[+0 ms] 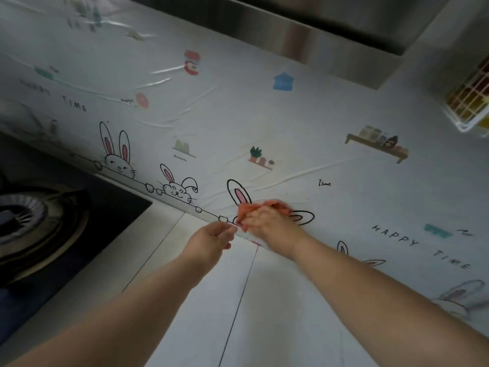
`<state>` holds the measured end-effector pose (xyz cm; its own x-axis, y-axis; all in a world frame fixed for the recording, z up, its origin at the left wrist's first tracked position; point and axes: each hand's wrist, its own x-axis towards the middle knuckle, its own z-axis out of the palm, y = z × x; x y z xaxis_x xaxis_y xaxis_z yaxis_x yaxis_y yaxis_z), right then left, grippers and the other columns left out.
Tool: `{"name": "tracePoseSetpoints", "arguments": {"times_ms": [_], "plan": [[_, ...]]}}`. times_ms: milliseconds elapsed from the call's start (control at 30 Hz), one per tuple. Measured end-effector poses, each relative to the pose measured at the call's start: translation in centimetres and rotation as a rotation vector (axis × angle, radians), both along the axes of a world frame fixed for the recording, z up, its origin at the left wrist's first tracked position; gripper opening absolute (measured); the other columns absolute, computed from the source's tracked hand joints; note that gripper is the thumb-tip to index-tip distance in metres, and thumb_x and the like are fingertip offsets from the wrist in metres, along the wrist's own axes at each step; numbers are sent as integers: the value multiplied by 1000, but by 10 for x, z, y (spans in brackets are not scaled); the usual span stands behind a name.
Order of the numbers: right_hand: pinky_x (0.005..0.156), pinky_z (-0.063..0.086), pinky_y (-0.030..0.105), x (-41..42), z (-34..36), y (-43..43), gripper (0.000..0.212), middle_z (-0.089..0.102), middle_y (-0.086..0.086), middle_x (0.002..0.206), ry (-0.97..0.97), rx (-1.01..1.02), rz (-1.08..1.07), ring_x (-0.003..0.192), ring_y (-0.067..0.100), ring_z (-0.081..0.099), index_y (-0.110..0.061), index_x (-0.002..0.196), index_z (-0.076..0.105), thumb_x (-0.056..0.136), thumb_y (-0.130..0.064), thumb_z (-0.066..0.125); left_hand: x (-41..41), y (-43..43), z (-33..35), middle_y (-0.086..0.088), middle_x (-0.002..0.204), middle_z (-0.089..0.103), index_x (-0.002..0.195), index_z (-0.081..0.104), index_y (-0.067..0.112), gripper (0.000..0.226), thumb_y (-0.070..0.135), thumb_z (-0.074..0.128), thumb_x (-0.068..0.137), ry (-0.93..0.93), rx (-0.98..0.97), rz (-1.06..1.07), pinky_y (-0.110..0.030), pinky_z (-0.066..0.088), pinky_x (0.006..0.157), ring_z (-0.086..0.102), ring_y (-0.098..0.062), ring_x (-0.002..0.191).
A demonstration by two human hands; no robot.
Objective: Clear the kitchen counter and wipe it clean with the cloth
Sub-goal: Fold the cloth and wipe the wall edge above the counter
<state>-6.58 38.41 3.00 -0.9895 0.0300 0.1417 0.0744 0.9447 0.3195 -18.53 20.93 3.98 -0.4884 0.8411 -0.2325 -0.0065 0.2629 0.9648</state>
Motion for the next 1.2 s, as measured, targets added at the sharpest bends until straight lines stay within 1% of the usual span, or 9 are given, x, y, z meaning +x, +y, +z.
{"name": "tracePoseSetpoints", "arguments": {"times_ms": [133,333,467,600,667,833,933,1067,1200], "plan": [[92,46,41,-14,28,-4,27,66,2,114,-40,-92,-72,109,24,59,-19,105,69,86,-6,54,-9,-5,-7,0,95,68,97,67,19,18,31,55,90,48,-34,-10,-31,47,84,65,-16,89],[103,39,40,-51,158,22,34,61,12,129,741,305,67,122,30,52,-7,120,63,103,-14,34,-20,3,2,0,96,67,97,67,19,19,32,56,90,-3,-7,46,-35,48,87,64,-15,89],[92,43,25,-60,62,13,45,53,14,110,307,-253,17,99,23,55,-4,122,51,87,-32,55,-22,3,-1,-2,94,67,96,67,17,19,31,57,89,-12,-18,70,-34,48,85,63,-15,85],[107,36,37,-33,-25,5,36,56,1,130,-249,-247,-120,125,21,48,-19,121,63,91,-16,43,-23,-6,-9,-2,93,67,93,68,21,14,26,55,90,33,-56,39,-32,48,82,63,-18,89],[98,43,35,-37,6,-5,32,63,5,118,-205,-222,-94,115,27,56,-13,111,68,89,-16,44,-28,-9,-10,-3,94,68,90,67,24,11,24,56,89,62,-72,46,-32,48,80,64,-19,92],[101,35,36,-74,130,6,32,65,12,123,594,109,162,119,30,56,-4,114,67,88,-10,49,-38,-14,-9,-2,93,67,90,66,27,13,20,54,90,13,-71,81,-30,46,76,63,-18,93],[101,36,40,-91,113,-5,37,62,10,128,591,31,33,121,28,54,-8,121,62,90,-7,40,-40,-19,-12,-3,93,67,92,66,25,14,18,54,90,11,-80,77,-28,45,74,62,-17,91],[82,52,43,-70,16,-19,16,68,16,100,-64,-330,-403,94,32,65,-4,98,66,86,-9,57,-42,-28,-16,-1,91,67,88,65,28,14,18,55,89,22,-94,69,-31,47,82,62,-18,91],[83,50,24,-34,11,-22,37,67,9,114,56,-595,-655,100,23,64,-11,117,61,81,-16,52,-44,-37,-12,1,88,65,94,67,22,12,17,57,88,26,-114,47,-32,48,83,62,-18,89]]}}
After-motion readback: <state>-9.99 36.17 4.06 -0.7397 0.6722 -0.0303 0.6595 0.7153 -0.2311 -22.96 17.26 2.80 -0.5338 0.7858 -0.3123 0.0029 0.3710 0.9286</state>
